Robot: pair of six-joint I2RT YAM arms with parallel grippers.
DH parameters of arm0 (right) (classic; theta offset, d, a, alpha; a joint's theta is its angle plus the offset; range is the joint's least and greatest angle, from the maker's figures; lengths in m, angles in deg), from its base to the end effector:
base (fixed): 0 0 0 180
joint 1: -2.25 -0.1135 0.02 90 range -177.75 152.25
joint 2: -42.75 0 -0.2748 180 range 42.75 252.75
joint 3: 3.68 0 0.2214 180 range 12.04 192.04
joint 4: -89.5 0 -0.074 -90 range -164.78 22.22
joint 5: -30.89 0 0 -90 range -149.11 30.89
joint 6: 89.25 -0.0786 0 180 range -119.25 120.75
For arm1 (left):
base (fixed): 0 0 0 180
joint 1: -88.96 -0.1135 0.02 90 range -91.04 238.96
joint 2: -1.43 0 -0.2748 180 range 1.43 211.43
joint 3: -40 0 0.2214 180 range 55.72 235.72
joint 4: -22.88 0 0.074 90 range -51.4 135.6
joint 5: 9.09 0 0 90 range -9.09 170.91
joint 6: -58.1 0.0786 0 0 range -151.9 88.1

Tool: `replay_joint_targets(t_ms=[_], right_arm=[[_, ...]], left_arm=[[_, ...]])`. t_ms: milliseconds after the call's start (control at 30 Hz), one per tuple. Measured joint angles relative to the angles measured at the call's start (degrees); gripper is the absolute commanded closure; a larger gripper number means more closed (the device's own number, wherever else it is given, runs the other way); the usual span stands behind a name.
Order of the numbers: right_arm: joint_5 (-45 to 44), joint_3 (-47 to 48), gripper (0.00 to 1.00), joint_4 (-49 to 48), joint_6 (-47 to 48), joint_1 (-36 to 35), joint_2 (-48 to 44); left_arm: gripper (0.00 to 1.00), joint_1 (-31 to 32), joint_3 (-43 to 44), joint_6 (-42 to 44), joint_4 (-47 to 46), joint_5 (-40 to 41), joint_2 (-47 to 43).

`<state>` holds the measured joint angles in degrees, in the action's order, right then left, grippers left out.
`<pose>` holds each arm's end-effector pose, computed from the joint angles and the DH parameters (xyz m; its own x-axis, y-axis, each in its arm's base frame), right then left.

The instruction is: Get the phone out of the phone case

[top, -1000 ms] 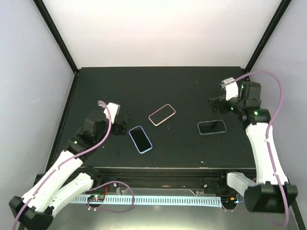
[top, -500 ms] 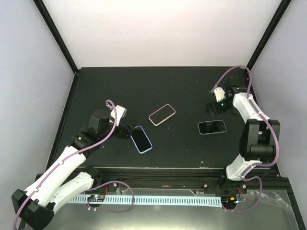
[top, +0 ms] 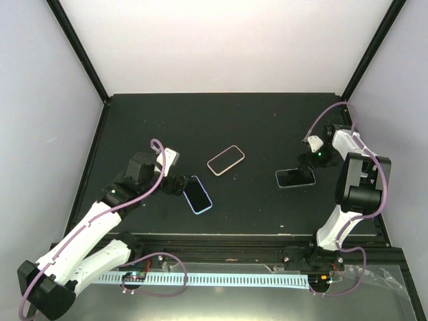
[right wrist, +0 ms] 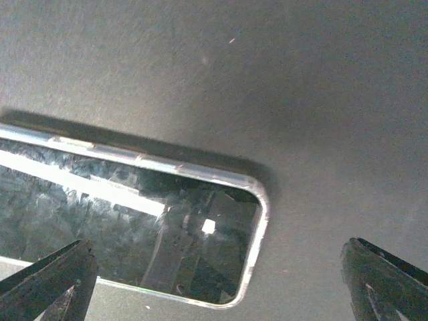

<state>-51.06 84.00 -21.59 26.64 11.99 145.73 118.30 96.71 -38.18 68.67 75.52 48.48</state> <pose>0.3080 -0.0417 0.1718 -0.9492 -0.2757 -0.1516 -0.2900 0.9536 0.0813 0.1481 -0.0917 0.2620 -0.5715 0.1963 -0.7968 0.4944 0.8573 -0.1434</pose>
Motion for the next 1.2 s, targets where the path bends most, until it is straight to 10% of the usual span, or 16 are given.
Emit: replay_joint_targets(t_ms=[733,1200], right_arm=[[8.7,-7.19,0.0,6.6,8.94,-0.79,0.52],[15.52,-8.52,0.0,12.48,8.68,-21.55,-8.5]], left_arm=[[0.01,0.0,0.02,0.0,0.04,-0.48,1.09],[0.01,0.0,0.11,0.0,0.09,-0.37,1.7]])
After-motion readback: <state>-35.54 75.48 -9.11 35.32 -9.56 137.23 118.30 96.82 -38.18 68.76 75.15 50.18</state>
